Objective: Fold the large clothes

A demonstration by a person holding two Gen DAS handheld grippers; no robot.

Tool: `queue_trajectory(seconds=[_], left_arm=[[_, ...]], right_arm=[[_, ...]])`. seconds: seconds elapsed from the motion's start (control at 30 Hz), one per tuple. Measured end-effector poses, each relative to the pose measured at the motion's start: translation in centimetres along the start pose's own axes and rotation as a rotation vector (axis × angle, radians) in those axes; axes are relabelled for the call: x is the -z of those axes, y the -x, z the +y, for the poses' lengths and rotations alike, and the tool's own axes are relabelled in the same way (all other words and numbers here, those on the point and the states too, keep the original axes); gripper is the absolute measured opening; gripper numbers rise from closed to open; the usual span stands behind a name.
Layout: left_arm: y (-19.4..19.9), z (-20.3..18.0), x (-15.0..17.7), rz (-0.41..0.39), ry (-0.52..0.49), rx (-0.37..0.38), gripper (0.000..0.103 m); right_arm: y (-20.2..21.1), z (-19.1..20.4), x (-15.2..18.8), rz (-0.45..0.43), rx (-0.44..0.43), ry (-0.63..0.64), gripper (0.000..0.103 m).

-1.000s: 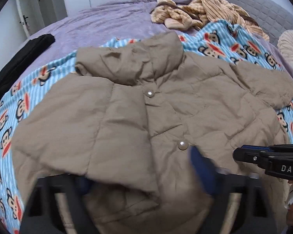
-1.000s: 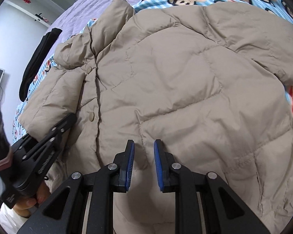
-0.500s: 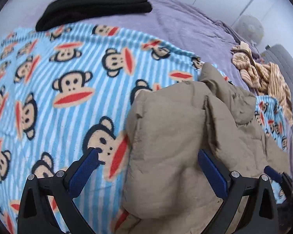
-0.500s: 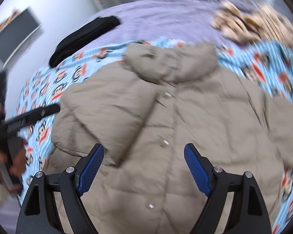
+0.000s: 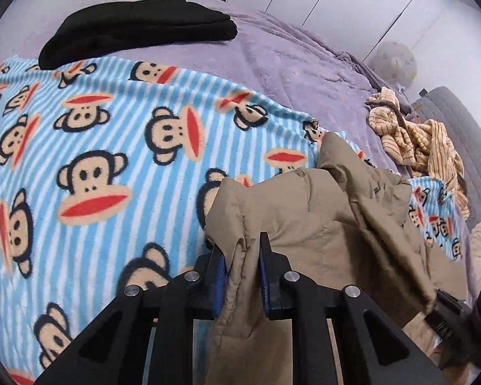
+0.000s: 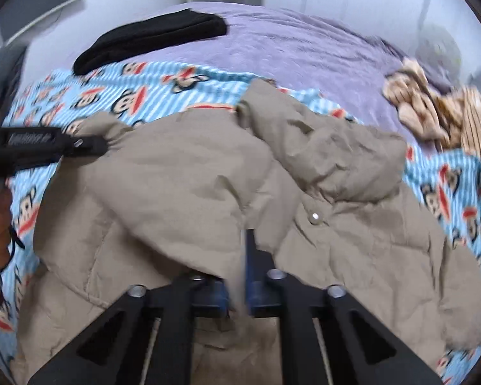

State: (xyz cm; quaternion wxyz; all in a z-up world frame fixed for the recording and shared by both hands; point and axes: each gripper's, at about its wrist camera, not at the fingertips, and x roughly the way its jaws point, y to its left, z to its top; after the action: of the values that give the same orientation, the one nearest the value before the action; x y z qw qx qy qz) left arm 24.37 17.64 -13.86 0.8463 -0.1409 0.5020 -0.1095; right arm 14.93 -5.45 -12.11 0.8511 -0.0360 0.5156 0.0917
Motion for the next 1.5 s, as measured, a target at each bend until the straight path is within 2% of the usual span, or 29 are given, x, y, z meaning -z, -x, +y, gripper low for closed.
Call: queue_trajectory(seconds=[0.1,0.2,0.27,0.37,0.4,0.43,0.53,0.57,0.63,0.73,0.8,0.87,0.93,0.97,1.0,1.03,1.07,1.17,1.3,1.37,1.5], left_arm=[[-1.7,1.2,0.3,0.033,0.009,-0.04,0.02],[-3.2,2.2,1.0,0.049,0.056,-0.087,0.02],[-3.2,2.7,1.4,0.04,0.088,-0.134,0.021],[-1.7,3.1,0.8,0.018,0.101,-0.24,0.029],[-0.8,3.2,0.5,0.001,0.092,-0.3,0.029],[0.1,3.5,0.3,-0.012,0.08,-0.328,0.029],[2.9,3.7,0.5,-0.029,0.051,-0.287,0.029],[3.5,3.4,0.7,-0.024,0.031,-0.269,0.029],[4.2,1.8,1.5,-0.015,-0.031,-0.248,0.029],[3.5,-0.9,3.4,0.021,-0.106,-0.214,0.029],[1.9,-1.9,4.8,0.064,-0.128,-0.219,0.029],[0.1,-2.1,6.4,0.091,-0.14,-0.255,0.029],[-1.3,-1.5,7.5,0.103,-0.141,-0.297,0.029],[-1.5,-1.1,7.8,0.095,-0.13,-0.296,0.039],[-1.4,-0.6,7.9,0.082,-0.118,-0.316,0.061],[-1.3,-0.1,7.9,0.07,-0.104,-0.352,0.07],[-1.2,0.4,7.9,0.07,-0.089,-0.349,0.074],[-0.9,1.1,7.6,0.092,-0.065,-0.316,0.074],[0.3,-0.2,7.4,0.087,-0.111,-0.356,0.074],[1.2,-1.1,7.4,0.081,-0.129,-0.342,0.074],[2.6,-3.1,7.9,0.092,-0.187,-0.325,0.074]], right_arm=[[0.5,-6.9,1.7,-0.021,-0.078,-0.334,0.006],[-1.6,-12.4,5.6,0.064,-0.183,-0.646,0.007],[-3.3,-14.4,8.1,0.111,-0.217,-0.762,0.006],[-3.6,-15.7,9.7,0.105,-0.285,-0.846,0.006],[-3.3,-15.8,9.7,0.112,-0.287,-0.846,0.006],[-2.9,-15.9,9.6,0.125,-0.293,-0.835,0.006],[-1.5,-16.1,9.9,0.178,-0.316,-0.785,0.011],[-0.5,-16.0,10.0,0.184,-0.302,-0.745,0.014],[2.3,-15.6,9.7,0.123,-0.219,-0.643,0.015],[4.9,-15.8,8.7,0.014,-0.111,-0.553,0.015],[5.0,-16.6,7.3,-0.019,-0.114,-0.552,0.015],[3.8,-16.7,6.2,-0.005,-0.15,-0.534,0.015],[1.9,-15.6,5.7,0.035,-0.139,-0.469,0.015],[0.6,-15.3,5.9,0.075,-0.12,-0.45,0.015],[-0.7,-15.0,6.4,0.113,-0.115,-0.454,0.015],[-1.8,-14.9,7.0,0.138,-0.125,-0.466,0.01],[-2.4,-15.3,7.8,0.146,-0.133,-0.485,0.009],[-2.2,-16.2,8.7,0.126,-0.143,-0.531,0.006],[-0.7,-17.2,9.1,0.137,-0.106,-0.567,0.006],[0.4,-17.4,9.4,0.143,-0.099,-0.587,0.011],[2.4,-17.3,10.8,0.153,-0.113,-0.637,0.012]])
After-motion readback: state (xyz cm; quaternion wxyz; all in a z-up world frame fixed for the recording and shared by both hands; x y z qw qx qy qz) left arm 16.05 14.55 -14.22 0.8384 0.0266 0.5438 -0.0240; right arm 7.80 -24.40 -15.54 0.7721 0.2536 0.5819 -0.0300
